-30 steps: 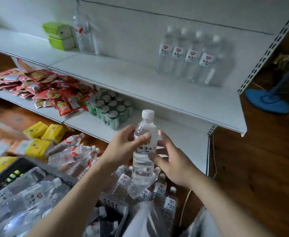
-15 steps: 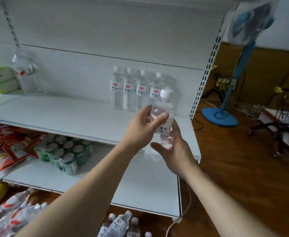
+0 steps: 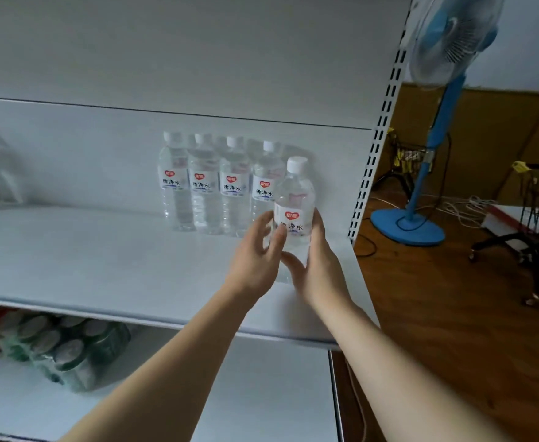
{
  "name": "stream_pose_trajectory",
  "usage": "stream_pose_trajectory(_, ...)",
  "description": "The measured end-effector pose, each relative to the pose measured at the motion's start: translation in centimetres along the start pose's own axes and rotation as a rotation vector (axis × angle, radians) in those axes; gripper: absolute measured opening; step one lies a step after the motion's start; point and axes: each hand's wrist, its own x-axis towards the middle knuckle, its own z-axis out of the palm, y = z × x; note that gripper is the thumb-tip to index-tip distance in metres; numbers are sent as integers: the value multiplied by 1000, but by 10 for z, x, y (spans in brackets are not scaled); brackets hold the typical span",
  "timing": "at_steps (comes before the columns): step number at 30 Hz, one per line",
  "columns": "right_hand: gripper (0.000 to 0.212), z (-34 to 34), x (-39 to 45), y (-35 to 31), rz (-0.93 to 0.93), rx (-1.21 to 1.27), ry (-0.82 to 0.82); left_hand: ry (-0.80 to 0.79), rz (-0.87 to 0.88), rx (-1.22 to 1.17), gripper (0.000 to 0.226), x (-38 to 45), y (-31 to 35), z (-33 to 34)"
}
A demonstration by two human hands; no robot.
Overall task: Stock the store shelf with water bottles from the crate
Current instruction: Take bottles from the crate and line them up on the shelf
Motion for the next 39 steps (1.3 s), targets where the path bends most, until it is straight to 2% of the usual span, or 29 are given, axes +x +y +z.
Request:
stream_pose_trajectory(4, 90, 12, 34, 24, 25, -34, 69, -24, -60, 257, 60, 23, -38, 7)
stream_pose_trajectory(7, 89, 19, 60, 37, 37, -40, 89, -65, -15, 439, 63, 39, -48, 15)
stream_pose_trajectory(12, 85, 31, 88, 46, 56, -44, 81, -52, -44, 562, 60, 51, -50, 20)
stream_pose_trajectory(19, 75, 43, 92, 47, 68, -91, 121, -50, -16, 528, 58, 53, -55, 16)
stream_pose_trajectory(26, 66, 40, 81, 46, 195, -119, 18, -42, -4, 518, 59, 53, -59, 17)
stream_pose_trajectory(31, 57, 28, 39, 25, 205, -246, -39, 60, -84, 398, 63, 43, -51, 10)
stream_pose_trajectory(34, 57, 17, 12, 9, 148, -234, -94, 97, -98, 289, 61, 19, -38, -4)
stream_pose_trajectory(39, 44, 18, -34, -39, -119, -133, -120, 175, -69, 84, 50, -47, -18, -56)
